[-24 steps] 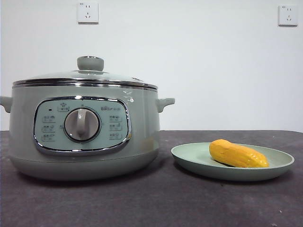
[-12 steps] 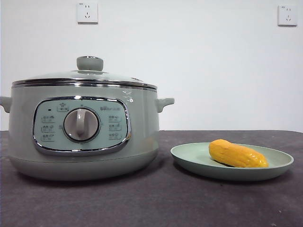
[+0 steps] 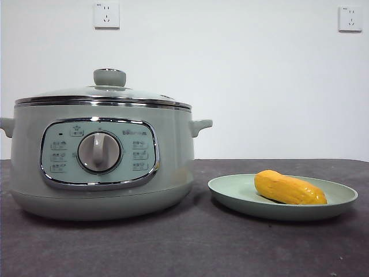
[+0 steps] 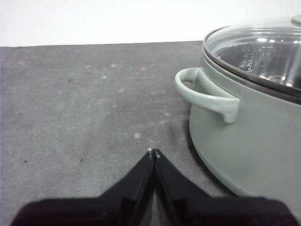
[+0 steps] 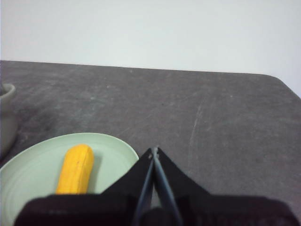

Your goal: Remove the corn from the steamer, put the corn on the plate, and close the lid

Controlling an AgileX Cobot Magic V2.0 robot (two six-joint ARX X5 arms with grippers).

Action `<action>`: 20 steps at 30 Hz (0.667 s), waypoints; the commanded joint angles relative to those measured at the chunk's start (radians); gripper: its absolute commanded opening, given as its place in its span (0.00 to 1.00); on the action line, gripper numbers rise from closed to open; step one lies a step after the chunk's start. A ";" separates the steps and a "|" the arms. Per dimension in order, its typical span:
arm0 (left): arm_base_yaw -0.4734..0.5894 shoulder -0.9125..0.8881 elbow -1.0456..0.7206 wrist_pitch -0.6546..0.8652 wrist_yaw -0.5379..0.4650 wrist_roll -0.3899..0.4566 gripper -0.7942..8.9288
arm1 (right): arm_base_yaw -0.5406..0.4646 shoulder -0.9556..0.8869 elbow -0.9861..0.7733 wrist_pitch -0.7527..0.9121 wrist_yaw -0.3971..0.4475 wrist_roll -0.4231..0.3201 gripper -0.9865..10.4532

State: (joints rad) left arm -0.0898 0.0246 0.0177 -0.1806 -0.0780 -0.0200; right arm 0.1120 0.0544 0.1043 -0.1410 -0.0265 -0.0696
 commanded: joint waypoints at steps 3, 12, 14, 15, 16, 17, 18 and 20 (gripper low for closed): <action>0.003 -0.003 -0.015 0.004 0.003 -0.010 0.08 | -0.001 -0.045 -0.059 0.013 -0.001 0.002 0.09; 0.003 -0.003 -0.015 0.004 0.003 -0.010 0.08 | 0.000 -0.053 -0.098 -0.041 -0.002 0.049 0.09; 0.003 -0.003 -0.015 0.004 0.003 -0.010 0.08 | 0.000 -0.053 -0.098 -0.040 -0.002 0.091 0.09; 0.003 -0.003 -0.015 0.004 0.003 -0.010 0.08 | 0.000 -0.051 -0.098 -0.040 -0.002 0.110 0.09; 0.003 -0.003 -0.015 0.004 0.003 -0.010 0.08 | 0.000 -0.048 -0.098 -0.040 -0.001 0.121 0.09; 0.003 -0.003 -0.015 0.004 0.003 -0.010 0.08 | 0.000 -0.047 -0.098 -0.040 -0.001 0.121 0.09; 0.003 -0.003 -0.015 0.004 0.003 -0.010 0.08 | 0.000 -0.046 -0.098 -0.039 0.002 0.121 0.09; 0.003 -0.003 -0.015 0.004 0.003 -0.010 0.08 | 0.000 -0.046 -0.098 -0.039 0.002 0.121 0.09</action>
State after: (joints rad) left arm -0.0898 0.0246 0.0177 -0.1810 -0.0780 -0.0200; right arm 0.1120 0.0086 0.0162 -0.1726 -0.0261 0.0315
